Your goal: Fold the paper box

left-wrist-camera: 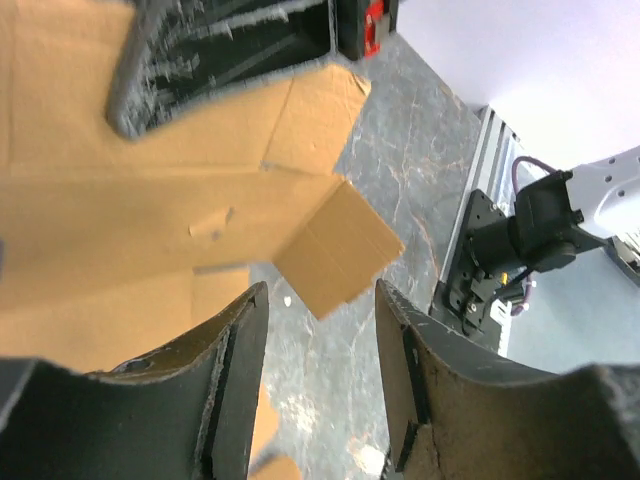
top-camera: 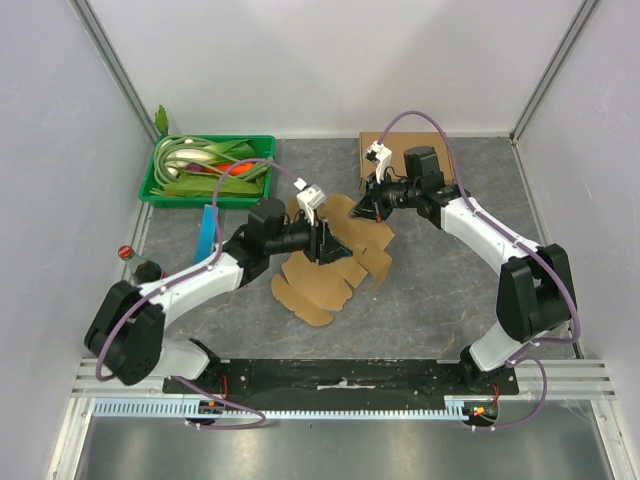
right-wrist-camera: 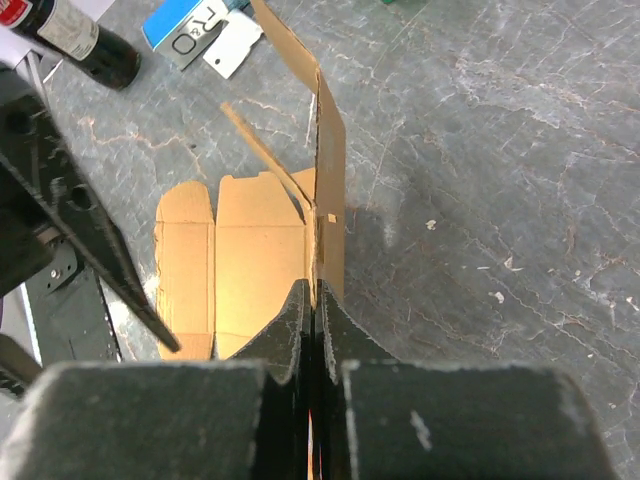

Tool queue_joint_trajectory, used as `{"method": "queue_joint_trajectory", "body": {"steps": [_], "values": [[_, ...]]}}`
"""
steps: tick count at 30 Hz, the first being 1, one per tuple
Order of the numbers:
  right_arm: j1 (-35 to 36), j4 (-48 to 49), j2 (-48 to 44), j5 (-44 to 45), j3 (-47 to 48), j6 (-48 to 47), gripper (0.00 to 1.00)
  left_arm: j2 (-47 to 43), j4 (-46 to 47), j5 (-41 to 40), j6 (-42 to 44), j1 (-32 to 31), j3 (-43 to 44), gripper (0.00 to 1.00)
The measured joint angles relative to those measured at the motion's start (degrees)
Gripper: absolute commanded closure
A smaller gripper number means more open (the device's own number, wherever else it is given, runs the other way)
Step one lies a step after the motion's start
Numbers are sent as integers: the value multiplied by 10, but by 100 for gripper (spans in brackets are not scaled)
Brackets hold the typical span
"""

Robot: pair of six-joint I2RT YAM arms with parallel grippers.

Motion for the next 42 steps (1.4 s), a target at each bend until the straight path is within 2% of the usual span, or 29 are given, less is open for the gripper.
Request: {"method": "queue_joint_trajectory", "body": {"steps": [4, 8, 10, 15, 17, 19, 20, 23, 26, 27, 30, 32, 33, 38, 42], "values": [[0, 9, -2, 15, 0, 12, 100, -66, -62, -53, -3, -5, -21, 49], [0, 6, -12, 18, -1, 6, 100, -143, -105, -170, -2, -1, -58, 36], [0, 2, -19, 16, -2, -2, 100, -151, -118, -214, -1, -1, -72, 35], [0, -11, -28, 9, -2, -18, 100, -58, -149, -290, 0, 1, -55, 33], [0, -18, -28, 6, -2, -25, 100, -21, -147, -307, 1, 2, -47, 24], [0, -25, -28, 3, -2, -31, 100, -4, -137, -311, 4, 3, -47, 21], [0, -28, -28, 0, -2, -32, 100, 4, -123, -311, 6, 4, -47, 15], [0, -32, -28, -7, -2, -37, 100, 36, -82, -289, 10, 13, -41, 13], [0, -36, -28, -15, -2, -47, 100, 85, -55, -256, 12, 26, -24, 23], [0, -37, -28, -17, -2, -49, 100, 98, -44, -241, 13, 32, -23, 36], [0, -39, -28, -18, -1, -53, 100, 120, -23, -208, 17, 42, -23, 56], [0, -41, -28, -14, -1, -53, 100, 120, -7, -196, 19, 41, -27, 66], [1, -41, -28, -9, -2, -54, 100, 118, -1, -197, 19, 37, -29, 75], [41, -54, -31, 95, -2, -67, 100, 90, 27, -250, 13, -13, -63, 77], [116, -43, -64, 216, -39, -81, 100, 85, 54, -266, -14, -25, -95, 60]]}}
